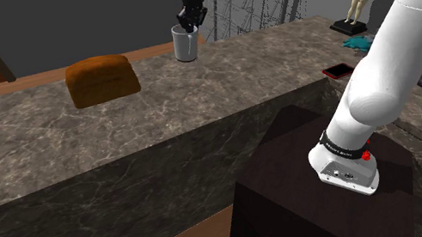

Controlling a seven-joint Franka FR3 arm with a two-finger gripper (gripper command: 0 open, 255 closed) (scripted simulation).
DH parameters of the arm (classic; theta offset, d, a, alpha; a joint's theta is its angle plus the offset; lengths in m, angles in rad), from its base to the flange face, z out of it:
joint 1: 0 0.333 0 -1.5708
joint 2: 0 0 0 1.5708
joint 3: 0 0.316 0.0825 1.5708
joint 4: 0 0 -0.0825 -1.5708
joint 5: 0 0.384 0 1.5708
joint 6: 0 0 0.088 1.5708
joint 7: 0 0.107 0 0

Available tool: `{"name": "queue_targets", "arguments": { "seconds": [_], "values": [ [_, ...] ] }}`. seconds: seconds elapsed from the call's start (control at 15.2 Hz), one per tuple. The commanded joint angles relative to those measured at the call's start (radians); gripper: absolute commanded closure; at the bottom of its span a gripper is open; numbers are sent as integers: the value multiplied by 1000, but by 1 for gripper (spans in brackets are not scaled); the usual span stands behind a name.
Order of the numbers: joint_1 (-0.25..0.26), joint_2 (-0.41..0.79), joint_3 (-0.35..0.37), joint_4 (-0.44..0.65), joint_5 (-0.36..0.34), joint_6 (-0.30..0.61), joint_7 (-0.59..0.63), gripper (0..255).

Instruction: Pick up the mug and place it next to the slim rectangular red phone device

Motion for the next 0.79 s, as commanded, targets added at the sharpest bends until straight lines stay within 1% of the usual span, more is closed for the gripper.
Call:
{"name": "queue_targets", "arguments": {
  "seconds": [0.0,0.33,0.73],
  "values": [
    [-10,-51,-10,-51,-1,-1,-19,255],
    [-40,-217,-45,-230,-13,8,-80,255],
    [-85,-410,-98,-404,-47,-13,-156,255]
  ]
}}
